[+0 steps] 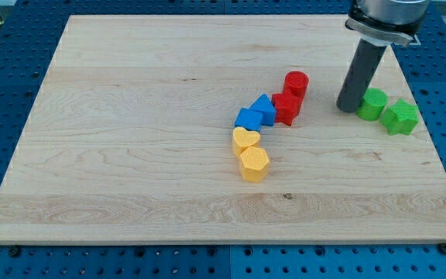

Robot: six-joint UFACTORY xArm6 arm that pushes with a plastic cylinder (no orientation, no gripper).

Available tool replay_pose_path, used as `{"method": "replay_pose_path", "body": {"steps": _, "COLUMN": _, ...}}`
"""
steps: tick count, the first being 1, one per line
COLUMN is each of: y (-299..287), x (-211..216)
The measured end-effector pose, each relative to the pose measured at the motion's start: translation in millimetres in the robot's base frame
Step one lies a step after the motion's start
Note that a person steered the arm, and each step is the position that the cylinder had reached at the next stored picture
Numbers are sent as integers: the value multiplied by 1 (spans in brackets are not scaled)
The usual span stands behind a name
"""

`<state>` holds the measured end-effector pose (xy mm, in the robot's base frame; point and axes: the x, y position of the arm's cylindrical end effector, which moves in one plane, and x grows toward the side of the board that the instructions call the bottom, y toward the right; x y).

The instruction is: Move green circle closer to the green star

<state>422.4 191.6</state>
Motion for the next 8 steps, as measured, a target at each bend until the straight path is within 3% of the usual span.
{"method": "replay_pose_path", "body": {"steps": 8, "y": 24, "x": -13}}
